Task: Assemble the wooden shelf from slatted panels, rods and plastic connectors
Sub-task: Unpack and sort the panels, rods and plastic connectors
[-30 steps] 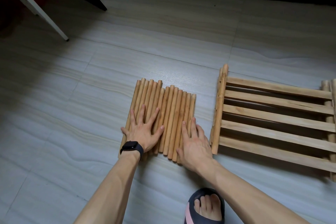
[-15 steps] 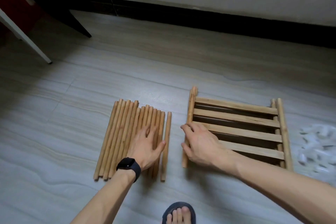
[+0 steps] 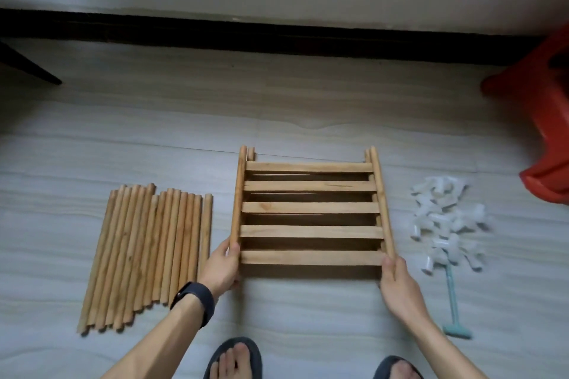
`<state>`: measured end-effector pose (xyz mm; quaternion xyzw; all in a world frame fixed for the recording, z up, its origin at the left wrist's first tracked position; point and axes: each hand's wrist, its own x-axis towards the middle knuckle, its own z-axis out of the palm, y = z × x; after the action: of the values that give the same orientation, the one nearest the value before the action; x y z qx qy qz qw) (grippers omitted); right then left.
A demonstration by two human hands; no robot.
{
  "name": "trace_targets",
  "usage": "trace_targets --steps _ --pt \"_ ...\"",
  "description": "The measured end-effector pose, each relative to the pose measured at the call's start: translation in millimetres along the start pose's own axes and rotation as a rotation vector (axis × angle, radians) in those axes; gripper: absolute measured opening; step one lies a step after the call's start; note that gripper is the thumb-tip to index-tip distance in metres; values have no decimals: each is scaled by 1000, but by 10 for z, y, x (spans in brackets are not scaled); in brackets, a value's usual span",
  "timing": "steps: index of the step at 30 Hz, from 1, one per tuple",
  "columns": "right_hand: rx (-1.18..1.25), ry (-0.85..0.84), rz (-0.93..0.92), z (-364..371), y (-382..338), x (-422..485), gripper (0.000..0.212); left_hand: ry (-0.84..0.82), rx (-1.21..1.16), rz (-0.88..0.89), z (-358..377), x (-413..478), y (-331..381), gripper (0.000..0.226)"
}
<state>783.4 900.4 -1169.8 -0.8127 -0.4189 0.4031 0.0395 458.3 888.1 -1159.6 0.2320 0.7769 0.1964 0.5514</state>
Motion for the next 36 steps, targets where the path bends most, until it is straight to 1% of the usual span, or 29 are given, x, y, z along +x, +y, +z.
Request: trace_targets --steps 2,5,10,11,14,18,21,24,26,28,31,33,36 --pt "57 9 -15 55 10 47 43 34 -33 -6 23 34 51 38" --pt "71 4 -78 -10 -196 275 44 80 -60 -1 -4 192 235 39" --pt "62 -1 -149 -222 -848 966 42 111 -108 36 -44 681 737 34" --pt "79 1 -152 -259 -992 1117 43 117 -115 44 -53 804 866 37" --pt "207 30 -133 -353 -1426 1499 42 147 -143 77 -55 1184 1293 42" --pt "369 43 -104 -435 -1773 1760 40 187 -169 89 -41 1514 1733 37" --pt "497 -39 -56 -493 -1837 1832 45 146 -170 49 -118 1618 1930 31" --pt "587 -66 -99 -517 -1817 1882 43 78 -266 34 -279 1581 2009 25" --pt "680 -72 -140 -541 -1715 1792 37 30 -300 47 -369 1430 1954 24" --pt "734 -96 -192 -546 -1488 1516 28 -22 -290 70 -453 1168 1745 27" --pt "680 -108 -272 -492 -923 885 18 -47 -314 89 -547 634 1185 30" --pt "690 -130 -250 -393 -508 464 19 -52 -376 56 -531 221 760 30" --pt "713 -99 -120 -211 51 -25 29 -26 -396 -101 -389 -264 157 24"
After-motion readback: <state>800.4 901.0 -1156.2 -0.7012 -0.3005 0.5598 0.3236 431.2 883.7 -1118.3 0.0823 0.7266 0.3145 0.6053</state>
